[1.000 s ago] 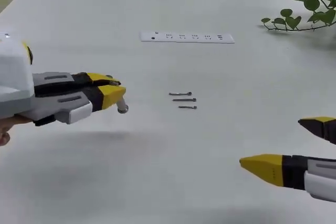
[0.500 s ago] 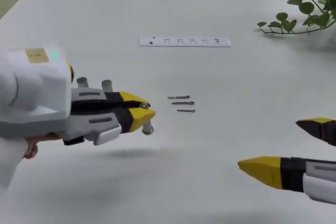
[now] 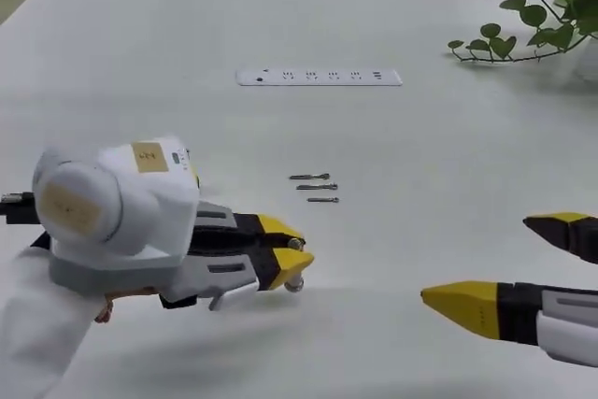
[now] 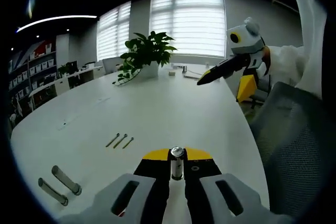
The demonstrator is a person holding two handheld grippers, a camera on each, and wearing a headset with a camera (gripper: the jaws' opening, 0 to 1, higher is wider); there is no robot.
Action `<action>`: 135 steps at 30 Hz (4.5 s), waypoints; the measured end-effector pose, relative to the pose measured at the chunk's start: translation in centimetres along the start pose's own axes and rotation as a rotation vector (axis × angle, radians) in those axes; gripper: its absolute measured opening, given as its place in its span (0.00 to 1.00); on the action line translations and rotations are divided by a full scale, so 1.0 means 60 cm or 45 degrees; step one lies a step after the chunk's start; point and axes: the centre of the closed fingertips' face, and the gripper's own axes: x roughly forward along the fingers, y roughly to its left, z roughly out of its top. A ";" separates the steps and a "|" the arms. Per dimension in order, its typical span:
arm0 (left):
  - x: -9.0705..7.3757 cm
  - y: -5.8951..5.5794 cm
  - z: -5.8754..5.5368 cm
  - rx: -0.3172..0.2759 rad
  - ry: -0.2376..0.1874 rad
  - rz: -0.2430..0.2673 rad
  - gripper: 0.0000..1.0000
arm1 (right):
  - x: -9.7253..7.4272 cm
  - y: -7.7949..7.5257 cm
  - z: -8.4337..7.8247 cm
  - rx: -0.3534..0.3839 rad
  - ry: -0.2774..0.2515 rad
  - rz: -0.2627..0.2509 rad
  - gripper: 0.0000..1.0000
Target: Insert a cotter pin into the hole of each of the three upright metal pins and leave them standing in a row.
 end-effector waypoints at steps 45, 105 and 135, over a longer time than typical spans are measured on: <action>0.012 -0.030 -0.046 0.026 0.072 -0.066 0.06 | 0.004 0.005 -0.008 0.009 0.010 0.013 0.90; -0.090 -0.068 -0.035 -0.313 -0.003 0.037 0.99 | 0.072 0.008 0.052 -0.364 0.125 0.243 0.77; -0.126 -0.058 -0.048 -0.391 -0.025 0.132 0.99 | 0.212 0.018 0.079 -0.759 0.350 0.556 0.49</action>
